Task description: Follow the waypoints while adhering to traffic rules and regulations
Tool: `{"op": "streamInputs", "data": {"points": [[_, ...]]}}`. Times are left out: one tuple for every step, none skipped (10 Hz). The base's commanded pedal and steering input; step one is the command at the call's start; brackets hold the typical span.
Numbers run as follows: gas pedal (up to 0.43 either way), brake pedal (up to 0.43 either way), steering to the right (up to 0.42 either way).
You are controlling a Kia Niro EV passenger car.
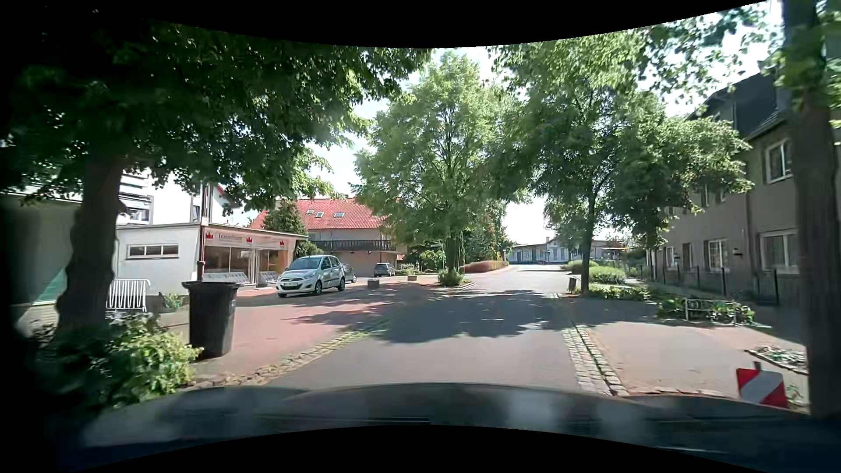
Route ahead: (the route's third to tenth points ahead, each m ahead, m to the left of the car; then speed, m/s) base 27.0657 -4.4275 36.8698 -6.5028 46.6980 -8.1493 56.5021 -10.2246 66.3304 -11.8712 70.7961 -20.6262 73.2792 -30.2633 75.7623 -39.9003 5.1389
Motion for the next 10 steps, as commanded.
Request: {"op": "streamInputs", "data": {"points": [[0.22,0.006,-0.009],[0.22,0.006,0.008],[0.22,0.006,0.022],[0.22,0.012,0.045],[0.22,0.006,0.063],[0.22,0.006,0.078],[0.22,0.006,0.091],[0.22,0.006,0.097],[0.22,0.006,0.098],[0.22,0.006,0.099]]}}
